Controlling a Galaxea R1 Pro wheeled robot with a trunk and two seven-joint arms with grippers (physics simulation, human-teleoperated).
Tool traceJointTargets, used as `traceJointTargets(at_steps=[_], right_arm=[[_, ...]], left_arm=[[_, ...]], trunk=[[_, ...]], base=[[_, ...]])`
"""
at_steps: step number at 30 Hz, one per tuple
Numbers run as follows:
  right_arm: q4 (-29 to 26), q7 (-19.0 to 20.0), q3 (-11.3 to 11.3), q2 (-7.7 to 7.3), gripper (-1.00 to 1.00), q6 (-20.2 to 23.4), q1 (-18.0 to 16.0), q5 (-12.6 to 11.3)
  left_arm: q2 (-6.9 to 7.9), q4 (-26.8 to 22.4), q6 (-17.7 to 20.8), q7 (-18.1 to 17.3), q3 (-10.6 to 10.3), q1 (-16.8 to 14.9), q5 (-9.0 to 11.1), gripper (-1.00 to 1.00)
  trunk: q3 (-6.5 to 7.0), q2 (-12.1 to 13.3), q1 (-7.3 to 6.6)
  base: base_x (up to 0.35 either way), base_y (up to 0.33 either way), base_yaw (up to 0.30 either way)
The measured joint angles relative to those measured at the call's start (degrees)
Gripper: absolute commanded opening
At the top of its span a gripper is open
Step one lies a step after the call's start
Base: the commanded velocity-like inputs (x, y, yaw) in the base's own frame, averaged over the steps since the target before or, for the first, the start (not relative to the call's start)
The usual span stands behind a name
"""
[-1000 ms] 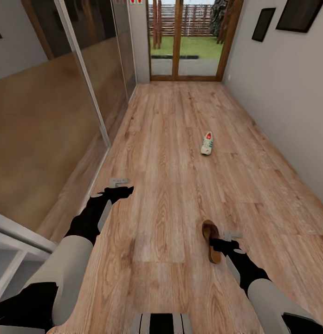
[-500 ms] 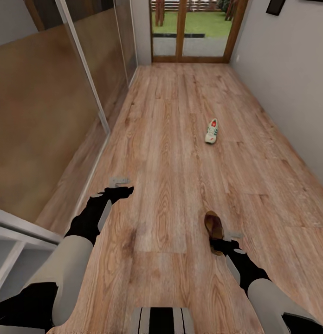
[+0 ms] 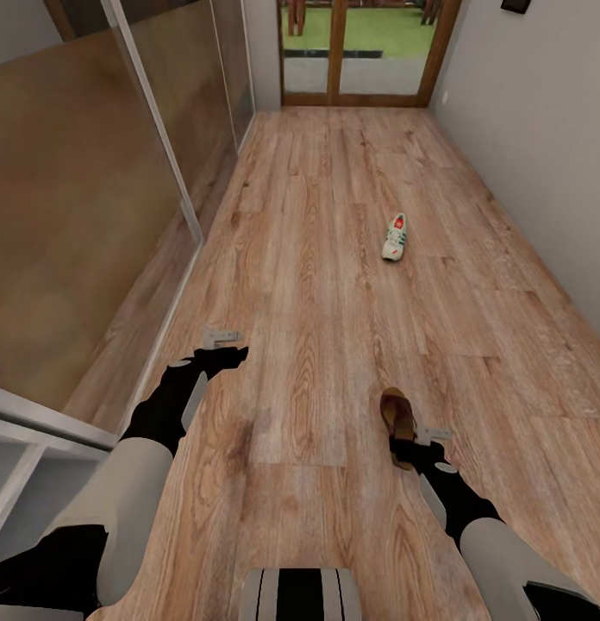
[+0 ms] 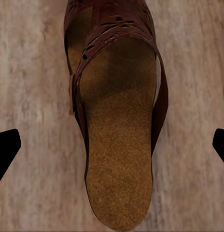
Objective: Pick up the two gym shoes and the two sandals from the corridor floor and place them onto the hallstand (shoe rack) in the corridor, making sure they are on the rack and not on the floor. Arrange them so the two gym shoes are next to each other and the two sandals are next to each other.
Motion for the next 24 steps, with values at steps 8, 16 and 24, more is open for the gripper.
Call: traceJointTargets(at_steps=[8,16,24], right_arm=[[0.0,0.0,0.0,0.0,1.0,-0.4,0.0,0.0],[-0.1,-0.1,-0.1,0.0,1.0,-0.4,0.0,0.0],[-0.2,-0.1,-0.1,0.01,1.0,-0.4,0.0,-0.1]], left_arm=[[0.0,0.0,0.0,0.0,0.0,0.0,0.0,1.0],[0.01,0.0,0.0,-0.1,0.0,0.0,0.0,1.0],[0.01,0.0,0.0,-0.1,0.0,0.0,0.0,1.0]], trunk=[[-0.01,0.0,0.0],[-2.28,-0.1,0.21],[-4.7,-0.2,0.42]], base=[[0.0,0.0,0.003],[0.0,0.0,0.113],[0.0,0.0,0.138]])
